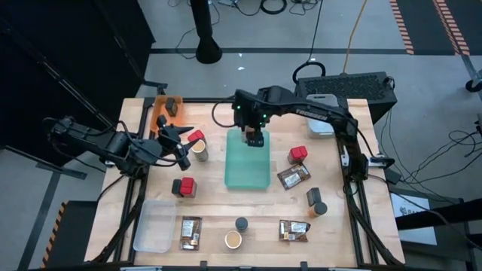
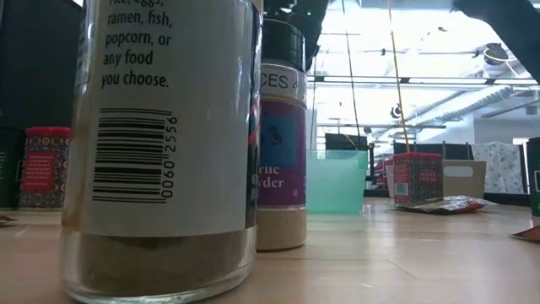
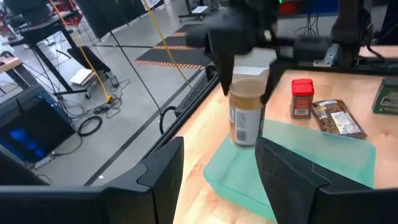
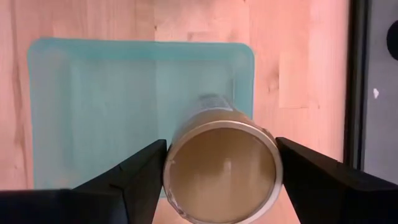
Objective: Sort spices by type
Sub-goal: Put the top right brown seasoning bottle into the green bin
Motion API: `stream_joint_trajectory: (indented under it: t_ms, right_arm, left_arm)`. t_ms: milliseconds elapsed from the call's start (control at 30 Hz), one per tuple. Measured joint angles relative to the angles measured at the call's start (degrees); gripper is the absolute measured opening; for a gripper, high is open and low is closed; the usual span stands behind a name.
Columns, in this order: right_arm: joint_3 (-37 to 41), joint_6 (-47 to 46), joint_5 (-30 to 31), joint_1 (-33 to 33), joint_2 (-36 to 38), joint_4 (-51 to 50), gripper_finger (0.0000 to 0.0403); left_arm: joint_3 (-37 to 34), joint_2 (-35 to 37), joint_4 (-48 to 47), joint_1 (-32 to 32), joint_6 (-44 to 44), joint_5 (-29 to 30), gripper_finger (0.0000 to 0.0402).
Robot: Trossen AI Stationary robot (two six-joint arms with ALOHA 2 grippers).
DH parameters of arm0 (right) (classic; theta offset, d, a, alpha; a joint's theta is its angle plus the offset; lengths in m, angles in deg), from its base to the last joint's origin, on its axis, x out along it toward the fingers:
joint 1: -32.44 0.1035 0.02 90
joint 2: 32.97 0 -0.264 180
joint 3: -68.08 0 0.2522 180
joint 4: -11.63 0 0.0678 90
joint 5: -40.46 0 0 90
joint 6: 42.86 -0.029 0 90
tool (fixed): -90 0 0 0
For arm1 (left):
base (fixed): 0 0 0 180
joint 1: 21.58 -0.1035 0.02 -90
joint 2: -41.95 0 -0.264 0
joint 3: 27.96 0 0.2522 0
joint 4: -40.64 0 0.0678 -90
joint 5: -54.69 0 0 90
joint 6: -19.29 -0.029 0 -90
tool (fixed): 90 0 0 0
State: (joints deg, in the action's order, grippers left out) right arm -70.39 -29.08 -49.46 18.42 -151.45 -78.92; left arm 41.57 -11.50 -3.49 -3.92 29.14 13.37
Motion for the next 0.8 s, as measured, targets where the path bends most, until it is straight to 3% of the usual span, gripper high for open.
stream_joint_trajectory:
  t_ms: [267, 800]
  right_arm:
    - [5.8, 1.63, -0.02, 1.92, -4.45, 1.01, 0.0276]
    - [12.22, -0.19, -0.17, -1.42, -4.54, 5.52, 0.0297]
  left_arm:
    - [0.0, -0.02, -0.11, 0.0, 0.41, -0.84, 0.02]
    - [0.0, -0.02, -0.68, -0.01, 0.33, -0.86, 0.02]
